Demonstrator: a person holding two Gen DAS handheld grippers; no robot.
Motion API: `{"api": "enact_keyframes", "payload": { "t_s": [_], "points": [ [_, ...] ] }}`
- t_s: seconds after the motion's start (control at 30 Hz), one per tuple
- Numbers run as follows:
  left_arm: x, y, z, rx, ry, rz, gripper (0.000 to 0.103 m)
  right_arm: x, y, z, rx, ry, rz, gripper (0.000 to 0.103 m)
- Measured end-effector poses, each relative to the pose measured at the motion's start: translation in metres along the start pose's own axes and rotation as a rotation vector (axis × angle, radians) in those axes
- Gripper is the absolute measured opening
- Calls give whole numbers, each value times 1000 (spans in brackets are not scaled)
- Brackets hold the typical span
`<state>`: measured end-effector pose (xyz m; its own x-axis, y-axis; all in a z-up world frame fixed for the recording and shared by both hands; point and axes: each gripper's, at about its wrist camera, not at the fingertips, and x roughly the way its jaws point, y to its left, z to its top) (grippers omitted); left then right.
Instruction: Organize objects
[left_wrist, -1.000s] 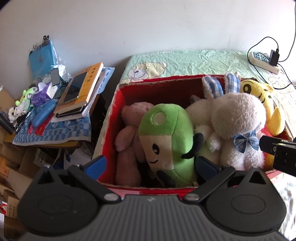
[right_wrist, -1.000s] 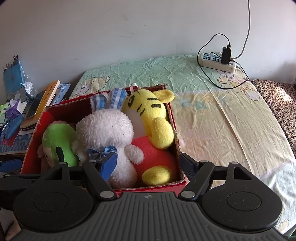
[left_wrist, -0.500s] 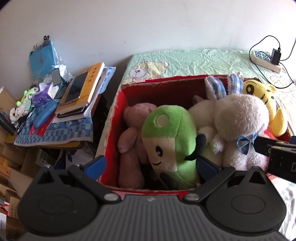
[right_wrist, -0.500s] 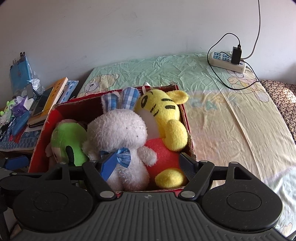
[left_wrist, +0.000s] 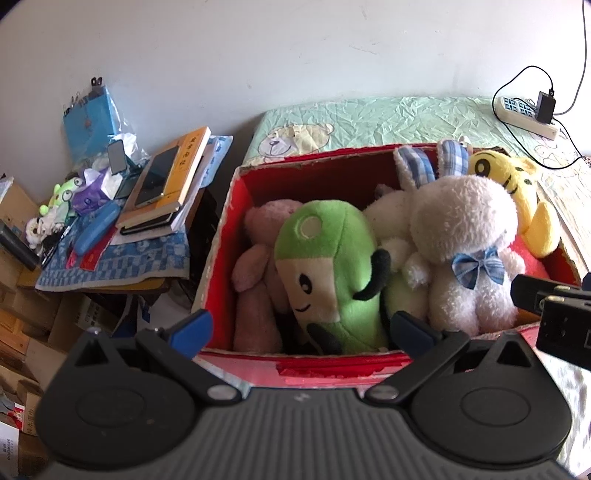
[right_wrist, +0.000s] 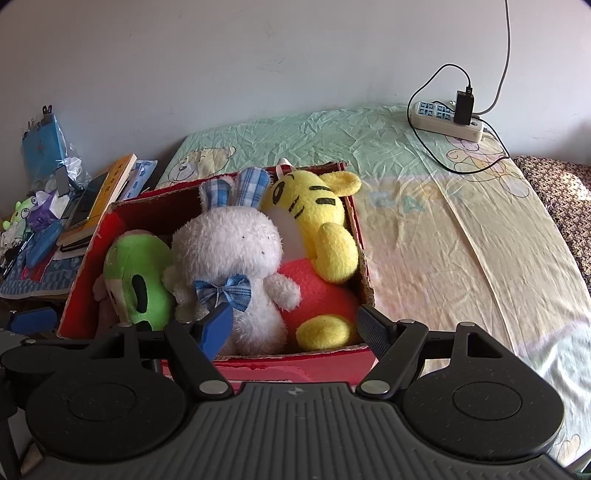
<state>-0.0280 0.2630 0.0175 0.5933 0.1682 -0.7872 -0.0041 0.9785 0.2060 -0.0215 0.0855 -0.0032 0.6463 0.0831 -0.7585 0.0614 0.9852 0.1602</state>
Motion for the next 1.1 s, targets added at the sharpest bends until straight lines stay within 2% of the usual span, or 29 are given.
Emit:
{"api": "enact_keyframes", "payload": {
  "t_s": [0.43,0.7,0.97,1.1],
  "points": [
    [-13,-6,-16,3,12,12,103,-12,-5,-19,26,12,25,76],
    [-7,-10,-31,14,93,-17,103,-13,-3,-30,30,54,35,77],
    [-14,-9,-36,8,81,-18,103,-22,-2,-35,31,47,24,77],
    [-21,-6,-32,5,46,-6,103,-28,-1,-33,31,22,23,77]
  ]
}}
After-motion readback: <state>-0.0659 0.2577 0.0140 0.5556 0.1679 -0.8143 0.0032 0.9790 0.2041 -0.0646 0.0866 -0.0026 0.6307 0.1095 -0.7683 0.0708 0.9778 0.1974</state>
